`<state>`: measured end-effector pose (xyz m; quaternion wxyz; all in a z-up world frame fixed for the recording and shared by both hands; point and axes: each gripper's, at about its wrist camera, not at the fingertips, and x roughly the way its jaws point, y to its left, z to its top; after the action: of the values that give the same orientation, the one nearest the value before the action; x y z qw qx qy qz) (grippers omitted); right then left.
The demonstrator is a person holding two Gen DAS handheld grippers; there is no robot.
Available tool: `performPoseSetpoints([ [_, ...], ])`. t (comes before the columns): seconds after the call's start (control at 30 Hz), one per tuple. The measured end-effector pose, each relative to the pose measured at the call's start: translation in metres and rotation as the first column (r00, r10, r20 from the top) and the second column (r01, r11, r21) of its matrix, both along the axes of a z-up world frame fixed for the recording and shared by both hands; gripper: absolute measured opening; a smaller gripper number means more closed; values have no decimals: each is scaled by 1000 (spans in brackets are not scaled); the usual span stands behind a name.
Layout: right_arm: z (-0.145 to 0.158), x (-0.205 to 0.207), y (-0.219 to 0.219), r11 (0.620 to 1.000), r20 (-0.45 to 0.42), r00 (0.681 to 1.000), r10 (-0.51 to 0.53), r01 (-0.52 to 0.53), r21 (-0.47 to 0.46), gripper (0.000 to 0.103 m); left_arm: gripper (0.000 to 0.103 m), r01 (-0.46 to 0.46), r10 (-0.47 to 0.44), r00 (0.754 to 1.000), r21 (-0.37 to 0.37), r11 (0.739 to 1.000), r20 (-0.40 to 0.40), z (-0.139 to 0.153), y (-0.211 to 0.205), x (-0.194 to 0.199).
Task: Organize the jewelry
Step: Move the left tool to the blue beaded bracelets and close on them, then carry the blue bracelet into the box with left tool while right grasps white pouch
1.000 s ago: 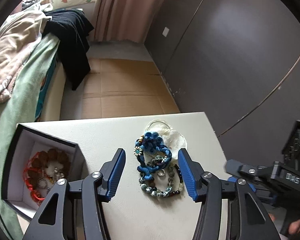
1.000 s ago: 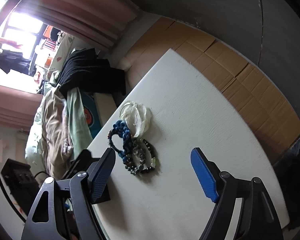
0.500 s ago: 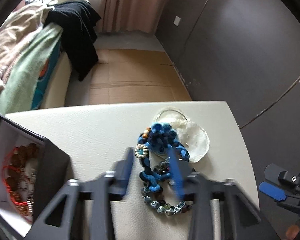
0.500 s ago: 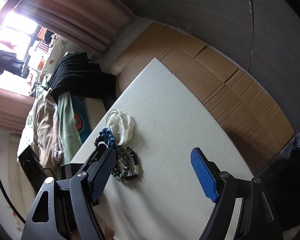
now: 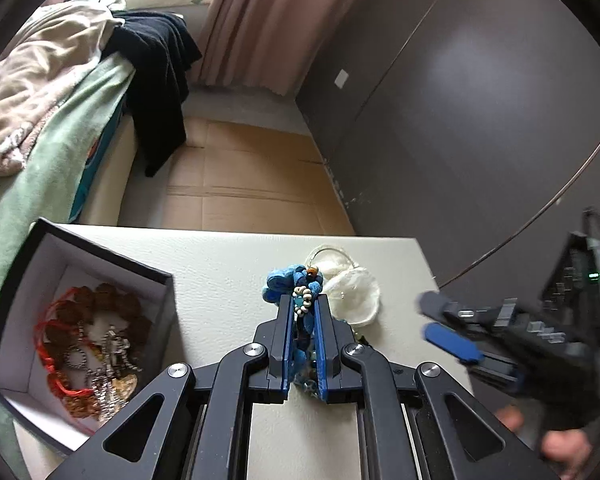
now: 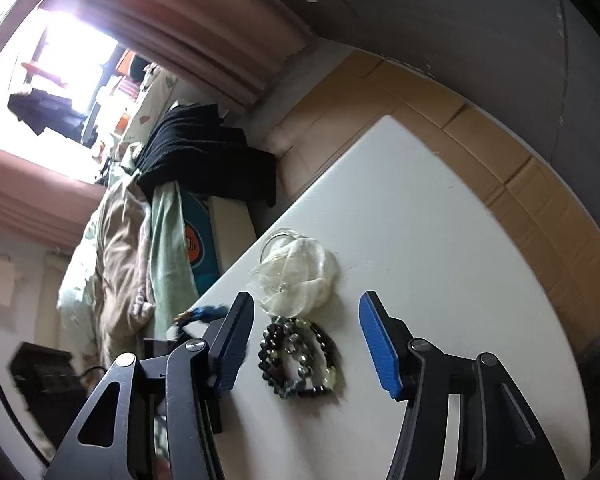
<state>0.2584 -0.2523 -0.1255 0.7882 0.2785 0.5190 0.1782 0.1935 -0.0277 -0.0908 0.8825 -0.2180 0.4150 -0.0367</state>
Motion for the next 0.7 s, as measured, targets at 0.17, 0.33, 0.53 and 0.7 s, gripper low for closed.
performPoseSetpoints([
  [0.17, -9, 6, 24, 998, 21, 999, 32, -30, -64, 52, 10, 1, 0, 999, -23, 1000, 39, 17, 13, -13],
  [0.33, -17, 7, 34, 992, 57, 998, -4, 11, -127, 44, 10, -19, 21, 997, -26, 999, 76, 33, 31, -26],
  [0.53, -18, 6, 32, 982, 55, 997, -46, 56, -181, 3, 10, -64, 67, 992, -28, 998, 104, 45, 61, -41],
  [0.7, 16, -5, 26, 993, 154, 986, -59, 74, -89, 3, 10, -130, 135, 982, -48, 990, 129, 56, 92, -58],
])
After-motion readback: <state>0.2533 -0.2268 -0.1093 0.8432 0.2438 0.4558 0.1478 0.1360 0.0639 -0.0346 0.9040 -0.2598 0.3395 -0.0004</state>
